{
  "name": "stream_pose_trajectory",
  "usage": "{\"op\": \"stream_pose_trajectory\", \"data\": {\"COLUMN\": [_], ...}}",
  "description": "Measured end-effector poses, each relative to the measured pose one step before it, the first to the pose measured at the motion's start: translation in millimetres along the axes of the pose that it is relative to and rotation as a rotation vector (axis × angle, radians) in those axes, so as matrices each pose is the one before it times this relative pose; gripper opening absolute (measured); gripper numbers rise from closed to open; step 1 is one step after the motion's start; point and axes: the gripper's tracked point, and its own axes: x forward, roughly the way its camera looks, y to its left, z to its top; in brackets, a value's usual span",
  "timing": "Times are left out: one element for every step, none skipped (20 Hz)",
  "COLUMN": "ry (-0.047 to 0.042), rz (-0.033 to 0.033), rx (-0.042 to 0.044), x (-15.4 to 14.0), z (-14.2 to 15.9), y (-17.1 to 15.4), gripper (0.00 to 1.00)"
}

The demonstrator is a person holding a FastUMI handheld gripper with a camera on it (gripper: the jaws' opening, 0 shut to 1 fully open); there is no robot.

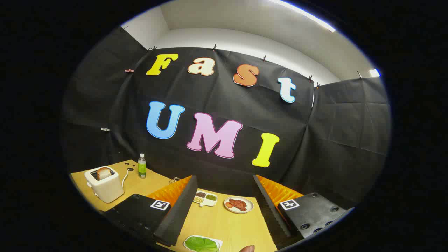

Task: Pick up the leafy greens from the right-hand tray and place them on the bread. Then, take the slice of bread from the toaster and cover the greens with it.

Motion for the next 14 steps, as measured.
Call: {"op": "stream_pose_trajectory", "data": {"ry": [0.00517, 0.00517, 0.00387, 0.00314, 0.00135, 0.0038, 0.00307, 0.00384, 0.00261, 0.00023, -0.00148, -0.00068, -0.00002, -0.00027], "rz": [0.00117, 0.00116, 0.00081, 0.00024, 0.00012, 0.00015, -0.00045, -0.00027, -0.00056, -0.00008, -0.00004, 0.00038, -0.00012, 0.00072], "rx": [0.00362, 0.00184, 0.00159, 0.0025, 0.00322, 0.00381, 0.00489, 0.00538, 0.00616, 0.00747, 0.00694, 0.0038, 0.00018, -0.00202], "x": [0.14, -0.52, 0.26, 1.21, -0.05, 0.62, 0.75, -0.1, 0.67, 0.01, 0.63, -0.11, 0.9, 0.88], "z": [-1.8, -1.99, -0.77, -0.93, -0.88, -0.58, -0.95, -2.14, -0.65, 0.9, 0.91, -0.35, 0.19, -0.28], "y": [0.64, 0.28, -0.75, 0.06, -0.48, -0.02, -0.48, -0.86, -0.28, 0.17, 0.04, -0.02, 0.15, -0.82], "gripper": [0.97, 0.97, 0.97, 0.97, 0.97, 0.97, 0.97, 0.97, 0.97, 0.97, 0.97, 0.97, 0.97, 0.97]}}
